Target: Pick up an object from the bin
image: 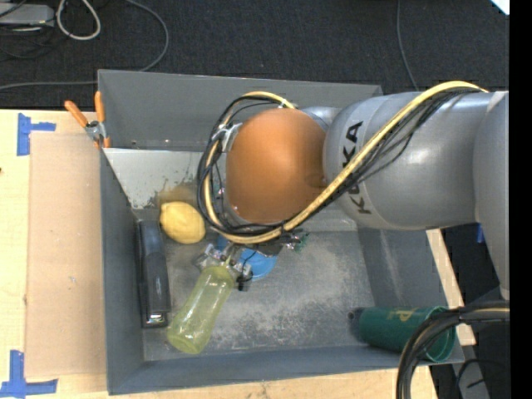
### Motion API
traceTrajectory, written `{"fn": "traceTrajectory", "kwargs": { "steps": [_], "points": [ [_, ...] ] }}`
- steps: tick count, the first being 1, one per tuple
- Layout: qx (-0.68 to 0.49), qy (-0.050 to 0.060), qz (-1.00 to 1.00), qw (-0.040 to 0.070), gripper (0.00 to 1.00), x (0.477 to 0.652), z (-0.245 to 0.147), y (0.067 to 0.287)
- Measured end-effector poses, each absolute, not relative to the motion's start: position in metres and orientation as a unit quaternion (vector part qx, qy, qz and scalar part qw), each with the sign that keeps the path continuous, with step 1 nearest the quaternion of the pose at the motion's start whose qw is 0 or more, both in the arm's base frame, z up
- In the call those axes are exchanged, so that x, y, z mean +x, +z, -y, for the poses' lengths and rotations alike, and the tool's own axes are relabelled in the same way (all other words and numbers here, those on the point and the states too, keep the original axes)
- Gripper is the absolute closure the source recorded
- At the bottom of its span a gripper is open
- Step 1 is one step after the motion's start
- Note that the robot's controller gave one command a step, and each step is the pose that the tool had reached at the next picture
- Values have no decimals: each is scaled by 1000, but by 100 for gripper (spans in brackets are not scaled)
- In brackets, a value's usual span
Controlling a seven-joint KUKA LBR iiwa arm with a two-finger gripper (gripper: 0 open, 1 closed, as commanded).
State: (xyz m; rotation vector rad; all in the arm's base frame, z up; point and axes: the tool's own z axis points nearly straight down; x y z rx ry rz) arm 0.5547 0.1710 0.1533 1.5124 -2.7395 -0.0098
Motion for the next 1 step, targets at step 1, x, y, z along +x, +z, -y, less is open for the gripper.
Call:
{"fn": "traceTrajectory", "kwargs": {
  "steps": [1],
  "points": [
    [481,-4,876,7,100,554,-172,176]
  ]
}}
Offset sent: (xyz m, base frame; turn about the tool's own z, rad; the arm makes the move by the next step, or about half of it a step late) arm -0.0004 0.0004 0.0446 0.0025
